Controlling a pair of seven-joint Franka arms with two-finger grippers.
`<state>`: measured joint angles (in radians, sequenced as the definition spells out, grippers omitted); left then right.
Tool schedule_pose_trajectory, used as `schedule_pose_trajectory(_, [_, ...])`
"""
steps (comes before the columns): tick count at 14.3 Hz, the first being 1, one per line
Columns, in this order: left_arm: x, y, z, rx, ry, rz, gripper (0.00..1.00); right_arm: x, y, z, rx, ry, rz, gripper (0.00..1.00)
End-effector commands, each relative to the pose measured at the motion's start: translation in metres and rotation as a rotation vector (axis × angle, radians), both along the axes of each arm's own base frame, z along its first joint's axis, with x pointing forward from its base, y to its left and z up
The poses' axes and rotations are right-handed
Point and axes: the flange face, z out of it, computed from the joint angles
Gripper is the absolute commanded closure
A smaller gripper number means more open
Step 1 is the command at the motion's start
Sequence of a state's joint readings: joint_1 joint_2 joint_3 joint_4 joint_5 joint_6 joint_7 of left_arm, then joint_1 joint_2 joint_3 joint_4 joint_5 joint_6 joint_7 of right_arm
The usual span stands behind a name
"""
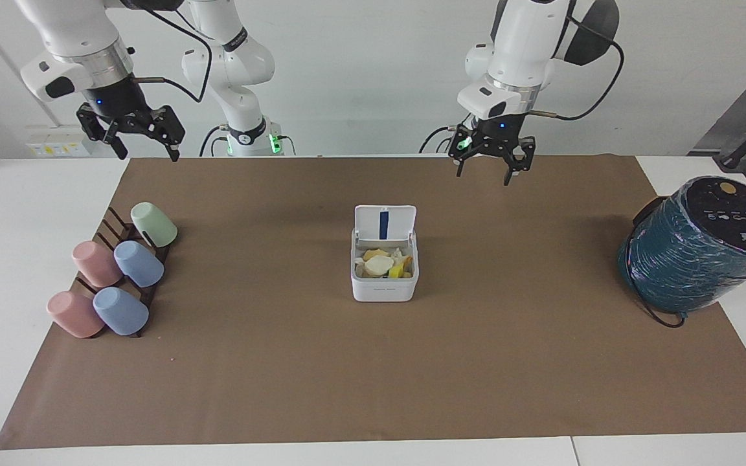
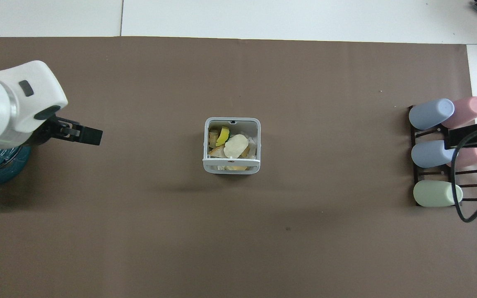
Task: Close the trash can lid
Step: 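Swing the left gripper toward the white trash can's open top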
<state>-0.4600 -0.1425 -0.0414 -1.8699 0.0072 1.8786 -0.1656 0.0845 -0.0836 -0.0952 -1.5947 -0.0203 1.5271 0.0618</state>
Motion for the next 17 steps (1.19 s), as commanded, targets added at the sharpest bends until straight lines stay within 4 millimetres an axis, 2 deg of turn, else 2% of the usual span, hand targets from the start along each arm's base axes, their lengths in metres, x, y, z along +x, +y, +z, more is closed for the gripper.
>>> schedule_pose_trajectory(1, [-0.031,-0.021,-0.005,-0.003,-0.020,-0.004,0.75,-0.007,-0.001,0.003,0.022,0.008,0.019,0.00])
schedule_pose_trajectory(2, [-0.039,-0.032,-0.008,-0.002,-0.016,-0.020,0.80,-0.007,-0.001,0.003,0.022,0.008,0.020,0.00])
schedule_pose_trajectory(4, [-0.055,-0.053,-0.016,0.006,-0.002,-0.065,1.00,-0.007,-0.001,0.003,0.022,0.008,0.019,0.00])
schedule_pose_trajectory(7, [-0.061,-0.075,-0.023,-0.012,-0.023,-0.097,1.00,-0.007,-0.001,0.003,0.022,0.008,0.019,0.00])
schedule_pose_trajectory(9, [-0.065,-0.102,-0.043,-0.015,-0.019,-0.128,1.00,-0.007,-0.001,0.003,0.022,0.008,0.017,0.00])
schedule_pose_trajectory(10, [-0.064,-0.109,-0.051,-0.025,-0.024,-0.111,1.00,-0.007,-0.001,0.003,0.022,0.008,0.019,0.00])
schedule_pose_trajectory(13, [-0.046,-0.125,-0.072,-0.057,-0.048,-0.076,1.00,-0.007,-0.001,0.003,0.022,0.008,0.020,0.00])
schedule_pose_trajectory(17, [-0.027,-0.136,-0.084,-0.091,-0.082,-0.067,1.00,-0.007,-0.001,0.003,0.022,0.008,0.017,0.00])
